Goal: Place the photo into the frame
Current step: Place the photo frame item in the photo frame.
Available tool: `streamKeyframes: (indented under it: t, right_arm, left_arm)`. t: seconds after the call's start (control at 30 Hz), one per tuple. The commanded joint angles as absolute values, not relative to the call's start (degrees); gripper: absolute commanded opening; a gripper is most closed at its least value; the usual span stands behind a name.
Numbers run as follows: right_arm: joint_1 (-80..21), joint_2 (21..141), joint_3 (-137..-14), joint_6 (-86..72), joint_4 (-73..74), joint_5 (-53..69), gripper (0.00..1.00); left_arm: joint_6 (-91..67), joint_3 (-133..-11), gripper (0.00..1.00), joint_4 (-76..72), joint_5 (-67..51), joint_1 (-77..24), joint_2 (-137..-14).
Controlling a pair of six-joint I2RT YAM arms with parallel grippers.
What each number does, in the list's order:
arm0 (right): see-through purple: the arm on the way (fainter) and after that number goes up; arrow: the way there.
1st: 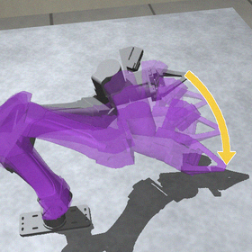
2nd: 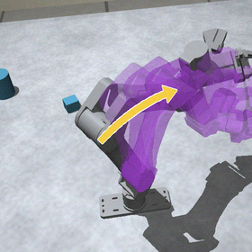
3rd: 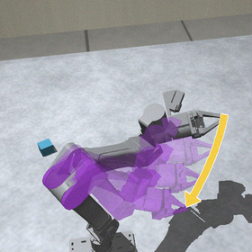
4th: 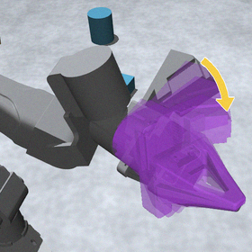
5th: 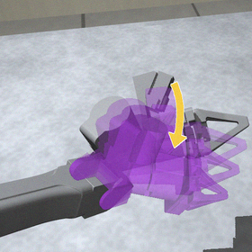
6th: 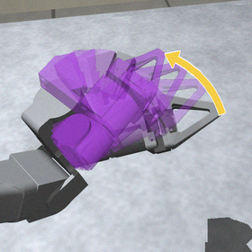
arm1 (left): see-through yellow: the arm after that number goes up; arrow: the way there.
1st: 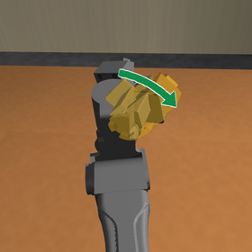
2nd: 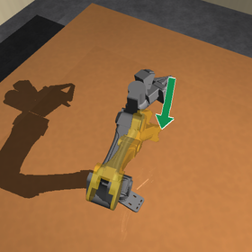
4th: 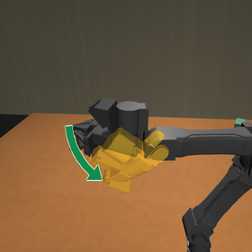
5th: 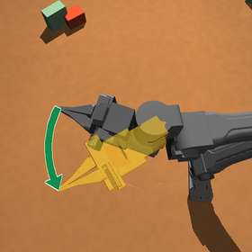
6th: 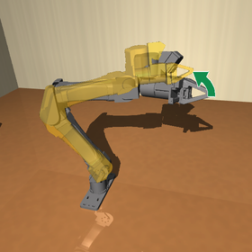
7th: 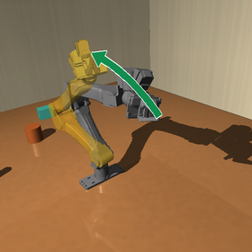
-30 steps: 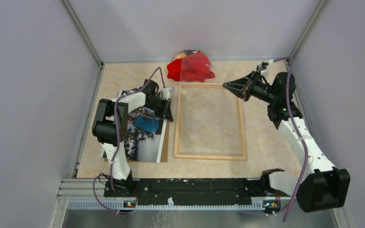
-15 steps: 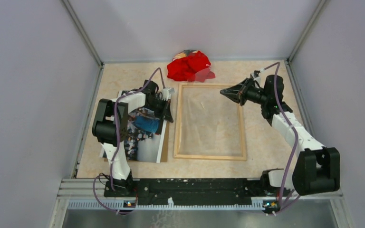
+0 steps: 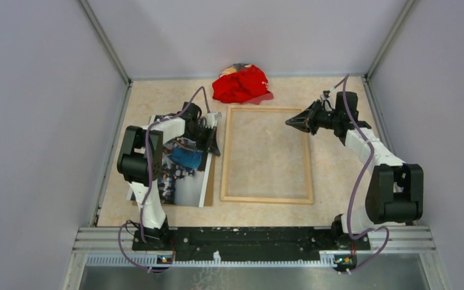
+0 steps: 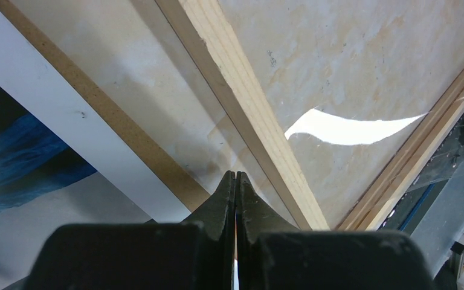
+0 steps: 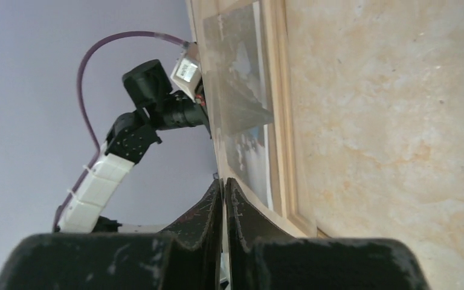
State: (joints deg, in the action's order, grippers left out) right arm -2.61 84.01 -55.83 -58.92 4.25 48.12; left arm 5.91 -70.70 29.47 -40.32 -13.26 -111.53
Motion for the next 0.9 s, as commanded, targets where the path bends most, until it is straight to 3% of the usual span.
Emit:
streamKeyframes:
  t: [0.0, 0.23, 0.37, 0.43, 0.73, 0.87]
  right_arm:
    - [-1.70, 84.88, -59.49, -45.75, 13.31, 44.76, 0.06]
    - [-1.72, 88.09, -56.99, -40.52, 13.11, 42.57, 0.13]
    - [-1.67, 88.92, -56.27, -38.66, 13.10, 42.63, 0.31]
    - [-1.71, 89.18, -55.82, -37.59, 13.42, 42.52, 0.35]
    - [-1.82, 88.66, -48.86, -37.91, 9.48, 42.29, 0.44]
    - [-2.76, 87.59, -45.76, -38.08, 7.59, 41.88, 0.43]
  left_arm:
    - [6.18, -71.30, 0.00, 27.65, -41.79, -13.10, -110.21]
    - [6.09, -71.27, 0.00, 27.61, -41.75, -13.17, -110.56]
    - [6.03, -71.29, 0.00, 27.59, -41.75, -13.18, -110.65]
    - [5.93, -71.38, 0.00, 27.57, -41.74, -13.18, -110.70]
    - [5.50, -71.36, 0.00, 27.24, -41.95, -13.27, -110.81]
    - [5.32, -71.59, 0.00, 27.21, -42.28, -13.36, -110.92]
